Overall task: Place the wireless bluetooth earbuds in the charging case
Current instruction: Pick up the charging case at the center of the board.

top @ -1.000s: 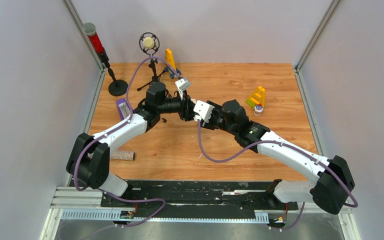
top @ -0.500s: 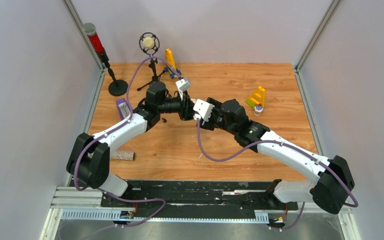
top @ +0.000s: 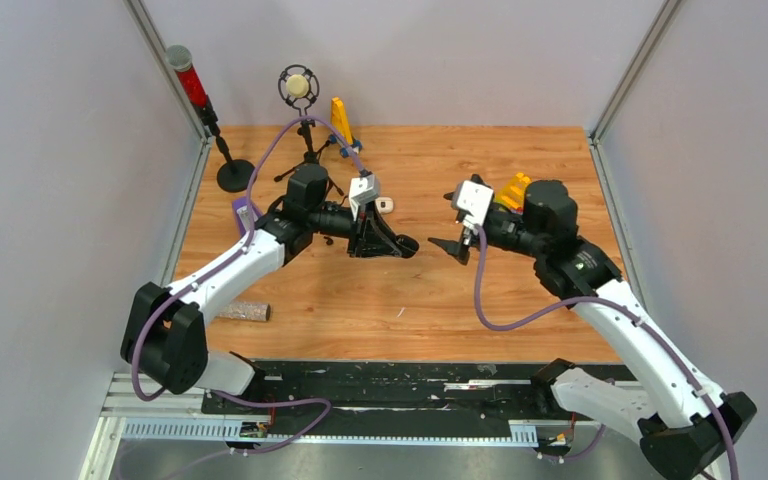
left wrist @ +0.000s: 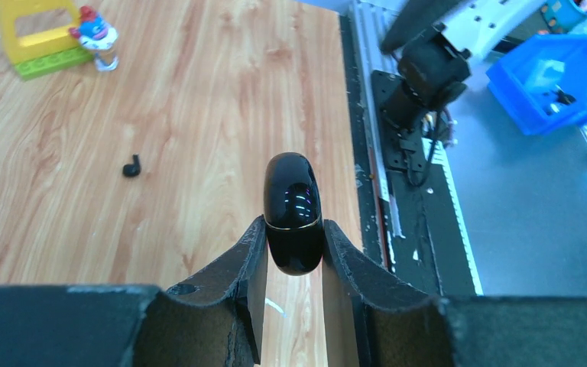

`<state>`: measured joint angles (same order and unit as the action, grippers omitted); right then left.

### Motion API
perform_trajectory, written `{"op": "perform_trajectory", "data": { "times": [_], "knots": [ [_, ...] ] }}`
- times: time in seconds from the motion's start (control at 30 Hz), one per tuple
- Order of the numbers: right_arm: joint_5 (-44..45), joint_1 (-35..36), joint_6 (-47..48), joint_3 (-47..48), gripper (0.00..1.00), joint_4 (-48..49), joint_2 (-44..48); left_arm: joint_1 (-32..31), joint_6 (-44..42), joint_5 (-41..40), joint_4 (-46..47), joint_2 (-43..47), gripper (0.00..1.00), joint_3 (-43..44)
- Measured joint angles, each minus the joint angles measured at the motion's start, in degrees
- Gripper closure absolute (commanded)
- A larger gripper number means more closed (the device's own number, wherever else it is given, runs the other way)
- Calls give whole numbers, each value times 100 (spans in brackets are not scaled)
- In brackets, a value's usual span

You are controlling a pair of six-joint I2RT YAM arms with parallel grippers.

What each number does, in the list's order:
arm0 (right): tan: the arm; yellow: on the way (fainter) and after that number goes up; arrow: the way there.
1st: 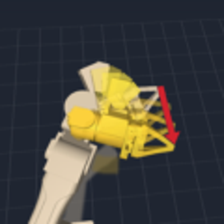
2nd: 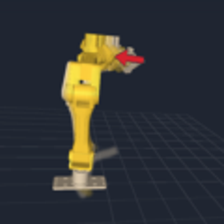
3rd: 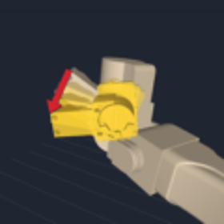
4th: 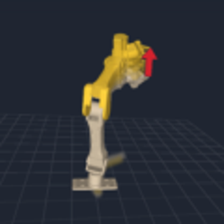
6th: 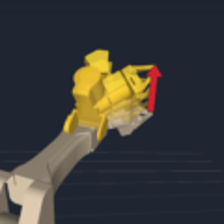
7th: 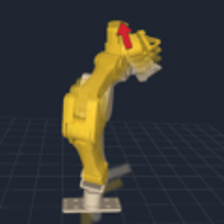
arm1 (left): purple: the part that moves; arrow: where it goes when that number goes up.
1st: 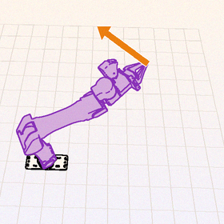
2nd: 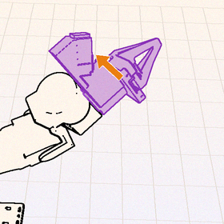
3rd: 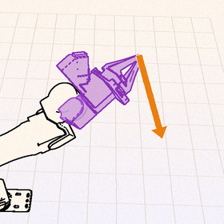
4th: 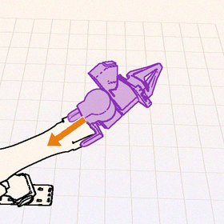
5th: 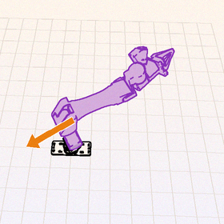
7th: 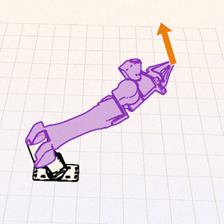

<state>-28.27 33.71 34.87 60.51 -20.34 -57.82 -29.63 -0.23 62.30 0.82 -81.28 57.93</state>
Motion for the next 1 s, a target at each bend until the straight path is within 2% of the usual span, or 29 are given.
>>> {"op": "perform_trajectory", "data": {
  "times": [0.13,0.4,0.73,1.0],
  "knots": [
    [-732,-496,-61,15,21,-127,181,0,-299,391,-160,138,66,0],
    [-2133,-546,-120,-90,30,-461,-437,0,-553,780,-323,197,66,0],
    [-2850,-533,-575,-85,45,-647,-1027,-7,-1353,778,-850,474,66,0],
    [-2997,-514,-1211,118,47,-507,-1486,-195,-2253,605,-1622,479,68,0]
  ]
}}
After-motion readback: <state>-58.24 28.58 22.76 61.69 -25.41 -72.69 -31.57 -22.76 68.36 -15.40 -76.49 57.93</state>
